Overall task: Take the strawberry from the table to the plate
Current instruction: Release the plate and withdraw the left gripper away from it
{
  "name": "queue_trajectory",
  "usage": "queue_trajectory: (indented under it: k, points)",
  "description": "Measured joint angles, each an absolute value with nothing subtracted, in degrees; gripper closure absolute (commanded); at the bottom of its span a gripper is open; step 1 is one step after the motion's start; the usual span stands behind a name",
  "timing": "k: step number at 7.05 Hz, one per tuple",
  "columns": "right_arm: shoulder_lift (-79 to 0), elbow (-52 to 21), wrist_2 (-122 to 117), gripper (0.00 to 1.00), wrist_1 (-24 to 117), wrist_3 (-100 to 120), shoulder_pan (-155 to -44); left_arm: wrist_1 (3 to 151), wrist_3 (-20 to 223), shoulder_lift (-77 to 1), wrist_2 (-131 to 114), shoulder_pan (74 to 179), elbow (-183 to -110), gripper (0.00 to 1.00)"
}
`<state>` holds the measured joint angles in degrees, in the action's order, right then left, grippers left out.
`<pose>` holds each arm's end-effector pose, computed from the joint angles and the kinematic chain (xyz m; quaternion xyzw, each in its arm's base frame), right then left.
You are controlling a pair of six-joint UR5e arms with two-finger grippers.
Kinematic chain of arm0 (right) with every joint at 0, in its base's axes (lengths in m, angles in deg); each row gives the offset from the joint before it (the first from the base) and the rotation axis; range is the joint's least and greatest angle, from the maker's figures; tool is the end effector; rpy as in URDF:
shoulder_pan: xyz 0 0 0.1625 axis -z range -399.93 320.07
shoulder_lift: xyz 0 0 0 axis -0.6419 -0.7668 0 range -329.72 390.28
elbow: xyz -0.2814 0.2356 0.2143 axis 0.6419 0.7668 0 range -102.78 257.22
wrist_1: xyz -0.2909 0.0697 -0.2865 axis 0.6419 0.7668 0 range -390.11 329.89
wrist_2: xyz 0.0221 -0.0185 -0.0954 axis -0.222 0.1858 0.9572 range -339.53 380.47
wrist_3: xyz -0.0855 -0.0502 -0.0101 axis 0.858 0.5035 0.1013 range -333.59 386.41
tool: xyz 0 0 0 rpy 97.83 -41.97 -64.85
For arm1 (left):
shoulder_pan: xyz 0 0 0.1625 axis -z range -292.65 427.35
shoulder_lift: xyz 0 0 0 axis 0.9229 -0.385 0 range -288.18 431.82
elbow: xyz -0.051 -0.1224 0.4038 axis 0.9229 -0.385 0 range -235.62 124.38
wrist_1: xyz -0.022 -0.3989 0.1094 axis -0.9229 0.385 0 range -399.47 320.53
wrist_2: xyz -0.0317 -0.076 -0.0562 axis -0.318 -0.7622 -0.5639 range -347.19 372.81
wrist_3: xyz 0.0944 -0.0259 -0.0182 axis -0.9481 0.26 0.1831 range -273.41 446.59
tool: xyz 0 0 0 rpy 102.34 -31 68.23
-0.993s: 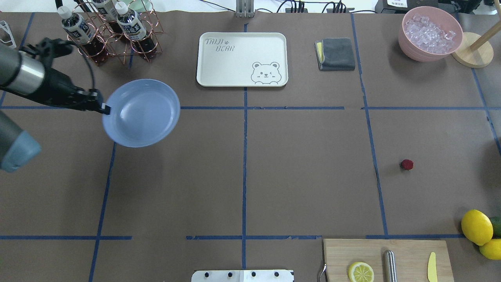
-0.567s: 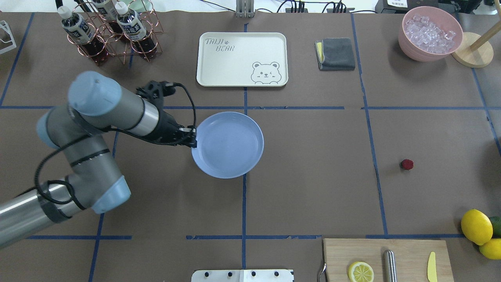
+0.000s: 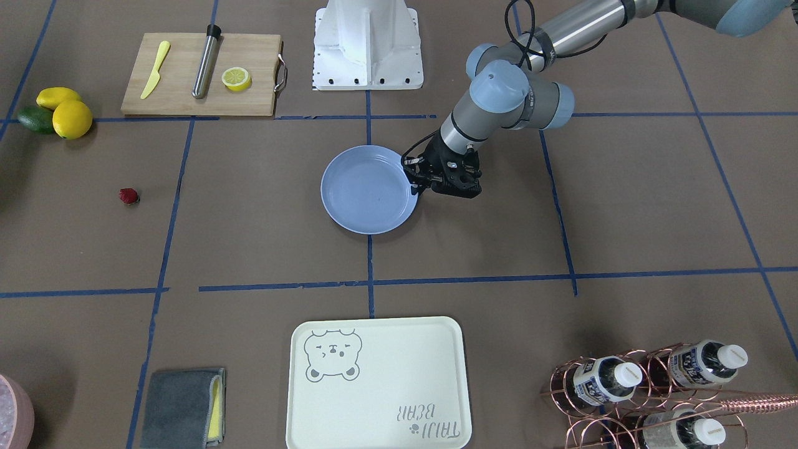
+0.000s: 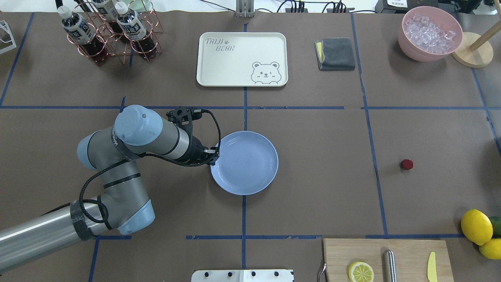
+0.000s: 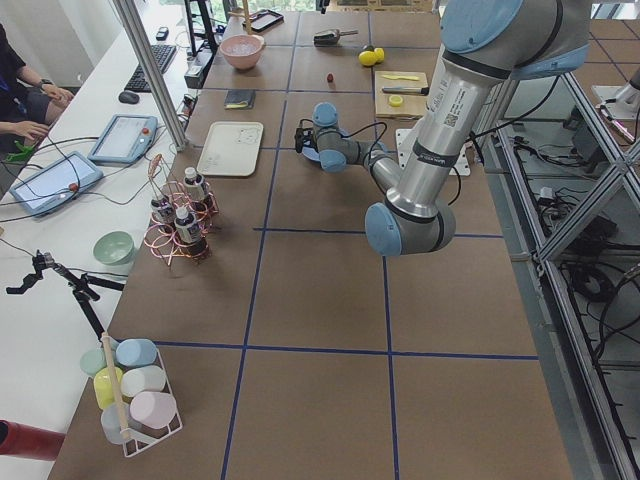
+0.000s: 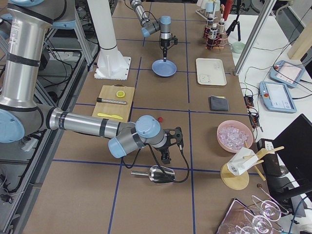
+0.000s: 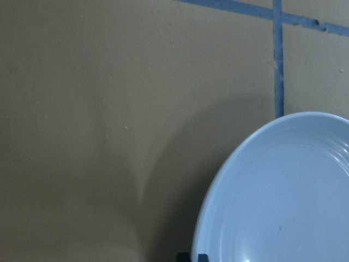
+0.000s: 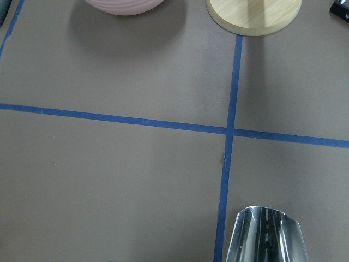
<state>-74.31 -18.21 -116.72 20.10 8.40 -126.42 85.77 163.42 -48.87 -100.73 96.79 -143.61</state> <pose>0.0355 -0.4033 0.6438 0.1656 -0.4245 0.0067 0.8901 0.5522 -0.4190 0.2904 0.0271 0.5456 -0.0105 0.8375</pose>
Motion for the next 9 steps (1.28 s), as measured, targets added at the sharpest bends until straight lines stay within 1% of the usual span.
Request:
queue_trajectory:
  k: [1,3,4,5,7,8,9]
  points:
    - [-74.2,-18.2,-116.7,0.00,20.1,8.3,-126.4,85.8,163.3,-48.9,-100.7,96.7,-143.4,0.01]
    - [-73.9,-18.2,-116.7,0.00,20.2,8.2,-126.4,85.6,160.7,-48.9,-100.8,97.1,-144.0,0.00]
    - [-73.7,-18.1,-116.8,0.00,20.2,8.2,-126.4,85.0,158.5,-48.1,-101.8,98.7,-145.2,0.00]
    - [-73.8,-18.3,-116.9,0.00,19.9,8.2,-126.4,82.2,153.3,-46.2,-104.7,102.7,-148.2,0.00]
    - [-70.9,-18.8,-117.2,0.00,19.5,8.2,-126.0,67.4,131.5,-43.2,-108.7,115.9,-155.2,0.00]
    - [-69.6,-18.9,-118.1,0.00,19.7,8.3,-125.8,57.3,113.4,-42.2,-109.2,124.4,-156.9,0.00]
    - [-68.9,-19.4,-119.4,0.00,20.5,8.2,-124.9,49.9,98.7,-41.1,-110.0,133.6,-156.5,0.00]
